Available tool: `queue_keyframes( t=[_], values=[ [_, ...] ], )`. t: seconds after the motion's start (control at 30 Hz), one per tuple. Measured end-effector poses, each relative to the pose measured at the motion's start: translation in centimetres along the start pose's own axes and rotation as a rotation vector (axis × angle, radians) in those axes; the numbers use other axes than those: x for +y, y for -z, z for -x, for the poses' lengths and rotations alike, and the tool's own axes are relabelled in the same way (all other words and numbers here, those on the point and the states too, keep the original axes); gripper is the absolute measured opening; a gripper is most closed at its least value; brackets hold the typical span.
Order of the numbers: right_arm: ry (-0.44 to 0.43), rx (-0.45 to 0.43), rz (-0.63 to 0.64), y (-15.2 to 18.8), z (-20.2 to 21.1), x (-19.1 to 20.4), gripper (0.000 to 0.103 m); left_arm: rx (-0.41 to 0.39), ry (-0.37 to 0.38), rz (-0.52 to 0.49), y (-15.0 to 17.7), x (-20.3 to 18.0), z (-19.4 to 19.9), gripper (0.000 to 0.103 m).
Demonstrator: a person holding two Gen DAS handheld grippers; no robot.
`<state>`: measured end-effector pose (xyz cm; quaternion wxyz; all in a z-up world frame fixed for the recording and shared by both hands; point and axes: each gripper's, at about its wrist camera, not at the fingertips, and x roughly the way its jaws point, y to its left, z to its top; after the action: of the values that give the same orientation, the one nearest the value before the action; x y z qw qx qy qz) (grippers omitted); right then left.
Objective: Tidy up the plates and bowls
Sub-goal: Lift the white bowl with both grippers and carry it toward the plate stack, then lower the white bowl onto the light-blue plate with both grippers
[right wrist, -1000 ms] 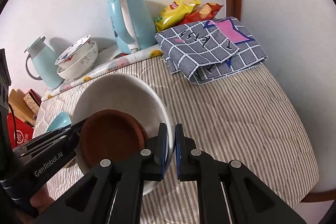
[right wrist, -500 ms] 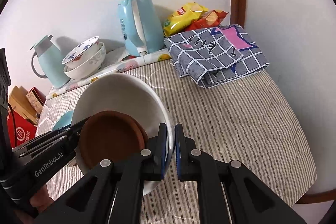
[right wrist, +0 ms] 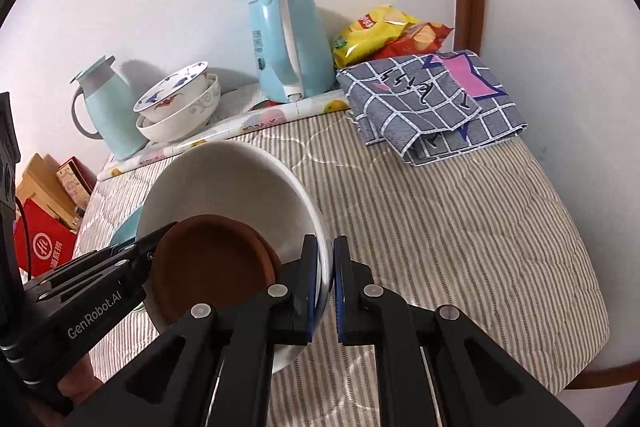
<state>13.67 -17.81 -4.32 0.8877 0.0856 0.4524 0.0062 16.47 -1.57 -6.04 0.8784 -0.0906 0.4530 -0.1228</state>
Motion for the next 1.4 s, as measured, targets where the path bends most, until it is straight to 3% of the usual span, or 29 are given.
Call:
queue_keyframes(
  t=[1.4],
  values=[
    [-0.053, 0.019, 0.103, 0.2, -2.5, 8.7, 0.007, -0.018, -0.068, 0.094, -0.3, 8.6, 1.8, 0.008]
  ],
)
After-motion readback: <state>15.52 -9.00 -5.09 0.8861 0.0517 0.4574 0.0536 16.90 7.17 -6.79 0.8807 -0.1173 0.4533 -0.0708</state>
